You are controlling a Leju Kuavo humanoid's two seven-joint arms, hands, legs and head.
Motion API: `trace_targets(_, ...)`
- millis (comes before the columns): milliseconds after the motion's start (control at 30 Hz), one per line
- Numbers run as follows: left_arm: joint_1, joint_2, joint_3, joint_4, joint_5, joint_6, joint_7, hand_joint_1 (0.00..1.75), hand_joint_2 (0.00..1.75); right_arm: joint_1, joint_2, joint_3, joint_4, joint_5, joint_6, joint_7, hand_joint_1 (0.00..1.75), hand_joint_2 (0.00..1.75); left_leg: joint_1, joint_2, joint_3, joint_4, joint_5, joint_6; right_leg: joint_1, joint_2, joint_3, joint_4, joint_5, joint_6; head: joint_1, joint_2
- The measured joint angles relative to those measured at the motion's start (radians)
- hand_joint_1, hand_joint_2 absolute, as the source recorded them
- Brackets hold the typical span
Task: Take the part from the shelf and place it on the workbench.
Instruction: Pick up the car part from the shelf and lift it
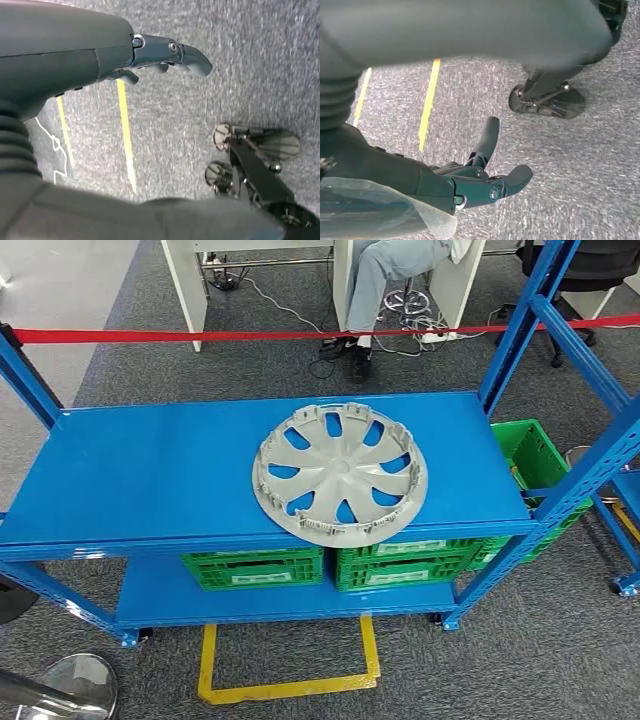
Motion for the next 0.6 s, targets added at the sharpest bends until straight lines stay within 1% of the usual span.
trace_targets(67, 0.000, 0.008, -0.010, -0.006, 0.006, 0.010, 0.003, 0.00, 1.75, -0.003, -0.002, 0.015, -0.003, -0.014, -0.009, 0.000, 0.00, 1.75, 0.000, 0.000, 0.000, 0.000, 0.000, 0.000, 0.000, 0.000, 0.000, 0.000, 0.000, 0.000, 0.000, 0.000)
trace_targets(200, 0.000, 0.044, -0.057, -0.039, 0.028, 0.051, 0.023, 0.00, 1.75, -0.014, -0.014, 0.079, -0.020, -0.072, -0.047, 0.000, 0.00, 1.75, 0.000, 0.000, 0.000, 0.000, 0.000, 0.000, 0.000, 0.000, 0.000, 0.000, 0.000, 0.000, 0.000, 0.000)
trace_targets(233, 0.000, 0.052, -0.070, -0.049, 0.033, 0.061, 0.029, 0.00, 1.75, -0.016, -0.018, 0.095, -0.024, -0.086, -0.057, 0.000, 0.00, 1.31, 0.000, 0.000, 0.000, 0.000, 0.000, 0.000, 0.000, 0.000, 0.000, 0.000, 0.000, 0.000, 0.000, 0.000)
trace_targets(333, 0.002, 0.077, -0.112, -0.083, 0.049, 0.091, 0.049, 0.00, 0.44, -0.024, -0.032, 0.149, -0.042, -0.131, -0.088, 0.000, 0.00, 0.00, 0.000, 0.000, 0.000, 0.000, 0.000, 0.000, 0.000, 0.000, 0.000, 0.000, 0.000, 0.000, 0.000, 0.000)
trace_targets(367, 0.003, 0.087, -0.127, -0.096, 0.053, 0.102, 0.056, 0.00, 0.00, -0.026, -0.036, 0.168, -0.048, -0.147, -0.099, 0.000, 0.00, 0.00, 0.000, 0.000, 0.000, 0.000, 0.000, 0.000, 0.000, 0.000, 0.000, 0.000, 0.000, 0.000, 0.000, 0.000)
trace_targets(600, 0.020, 0.170, -0.217, -0.222, 0.056, 0.167, 0.116, 0.00, 0.00, -0.037, -0.064, 0.287, -0.085, -0.234, -0.164, 0.002, 0.00, 0.00, 0.000, 0.000, 0.000, 0.000, 0.000, 0.000, 0.000, 0.000, 0.000, 0.000, 0.000, 0.000, 0.000, 0.000)
